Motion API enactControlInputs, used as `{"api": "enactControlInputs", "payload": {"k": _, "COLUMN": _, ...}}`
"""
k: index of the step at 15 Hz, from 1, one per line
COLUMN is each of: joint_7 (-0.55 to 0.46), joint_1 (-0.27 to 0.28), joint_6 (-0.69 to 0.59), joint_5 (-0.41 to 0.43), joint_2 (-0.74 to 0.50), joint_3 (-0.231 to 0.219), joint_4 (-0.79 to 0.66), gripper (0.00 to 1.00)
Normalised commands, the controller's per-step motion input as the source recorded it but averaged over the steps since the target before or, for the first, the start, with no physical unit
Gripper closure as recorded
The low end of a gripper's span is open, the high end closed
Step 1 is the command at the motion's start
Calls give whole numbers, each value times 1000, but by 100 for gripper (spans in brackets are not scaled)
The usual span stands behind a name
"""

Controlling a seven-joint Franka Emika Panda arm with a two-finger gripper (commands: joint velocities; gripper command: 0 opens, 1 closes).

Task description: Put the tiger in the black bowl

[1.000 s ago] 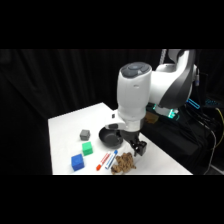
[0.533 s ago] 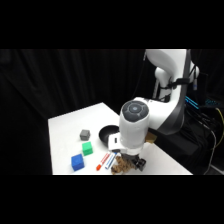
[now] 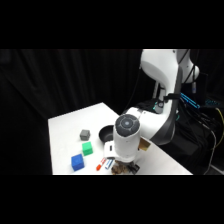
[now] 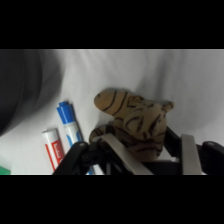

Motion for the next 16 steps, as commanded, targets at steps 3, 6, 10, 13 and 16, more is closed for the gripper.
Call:
{"api": "enactControlInputs", "payload": {"k": 3, "joint_7": 1, "joint_1": 45, "joint_6": 19, "joint_5": -32, "joint_2": 113, "joint_3": -62, "joint_4": 190, "gripper": 68}}
{"api": "enactControlInputs", "payload": {"k": 6, "joint_7": 3, "joint_1": 46, "joint_6": -18, "joint_5": -30, "joint_2": 45, "joint_3": -53, "joint_4": 140, "gripper": 90}}
{"api": "enactControlInputs", "payload": {"k": 10, "joint_7": -7, "joint_1": 35, "joint_6": -133, "joint_5": -18, "joint_2": -87, "joint_3": -39, "joint_4": 70, "gripper": 91}}
{"api": "enactControlInputs", "payload": {"k": 13, "joint_7": -33, "joint_1": 4, "joint_6": -276, "joint_5": 33, "joint_2": -264, "joint_3": 7, "joint_4": 0, "gripper": 92}}
{"api": "enactControlInputs", "payload": {"k": 16, "joint_7": -26, "joint_1": -12, "joint_6": -335, "joint_5": 12, "joint_2": -555, "joint_3": 18, "joint_4": -189, "gripper": 92}}
